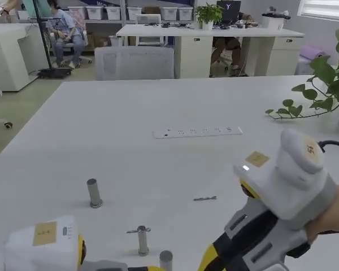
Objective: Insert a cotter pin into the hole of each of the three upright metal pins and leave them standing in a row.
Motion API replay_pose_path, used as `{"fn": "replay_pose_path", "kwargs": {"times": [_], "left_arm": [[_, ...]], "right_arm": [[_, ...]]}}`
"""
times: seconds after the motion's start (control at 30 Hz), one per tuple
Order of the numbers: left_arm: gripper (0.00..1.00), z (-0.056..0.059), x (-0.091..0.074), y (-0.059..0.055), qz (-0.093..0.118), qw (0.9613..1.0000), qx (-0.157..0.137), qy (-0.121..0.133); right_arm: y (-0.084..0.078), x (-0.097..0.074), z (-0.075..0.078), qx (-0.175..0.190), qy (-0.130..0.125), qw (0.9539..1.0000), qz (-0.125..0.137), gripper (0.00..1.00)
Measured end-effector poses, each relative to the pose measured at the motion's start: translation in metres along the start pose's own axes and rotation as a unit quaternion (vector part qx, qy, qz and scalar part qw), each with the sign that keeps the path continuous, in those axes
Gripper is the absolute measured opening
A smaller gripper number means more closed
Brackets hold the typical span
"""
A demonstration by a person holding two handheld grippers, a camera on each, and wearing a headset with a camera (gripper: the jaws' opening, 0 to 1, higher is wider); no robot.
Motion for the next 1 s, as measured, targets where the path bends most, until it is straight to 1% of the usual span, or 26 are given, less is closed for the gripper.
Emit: {"fn": "replay_pose_path", "kwargs": {"times": [0.2,0.4,0.57,0.7,0.87,0.93,1.0], "left_arm": [[0.00,0.0021,0.0004,0.0019,0.000,1.0000,0.003,-0.007],[0.00,0.0023,0.0001,0.0018,-0.002,0.9999,0.010,-0.010],[0.00,0.0035,-0.0011,0.0016,0.000,0.9997,0.017,-0.016],[0.00,0.0048,-0.0007,0.0004,-0.003,0.9996,0.020,-0.019],[0.00,0.0034,-0.0013,0.0005,-0.004,0.9996,0.024,-0.017],[0.01,0.0019,-0.0014,0.0009,-0.005,0.9995,0.028,-0.012],[0.01,0.0007,-0.0010,0.0006,-0.008,0.9994,0.033,-0.008]], "right_arm": [[0.0005,0.0017,-0.0024,-0.008,0.007,0.9999,-0.001,0.07],[0.0004,0.0032,-0.0041,-0.011,0.011,0.9999,-0.003,0.06],[0.0007,0.0045,-0.0059,-0.002,0.017,0.9999,0.001,0.06],[-0.0008,0.0063,-0.0071,0.007,0.020,0.9998,-0.001,0.05],[0.0005,0.0066,-0.0070,-0.008,0.010,0.9999,-0.006,0.04],[0.0009,0.0064,-0.0054,-0.032,-0.002,0.9994,-0.013,0.03],[0.0010,0.0074,-0.0046,-0.044,-0.009,0.9988,-0.020,0.03]]}}
Point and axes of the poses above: the centre of the closed fingertips' face, and the gripper's own axes: x roughly forward along the fingers, z roughly to its right, y roughly out of its top, the point moved 4 cm from there along -x, roughly backward along the fingers, and after that the axes turned 10 degrees about y, right-handed, at the moved point
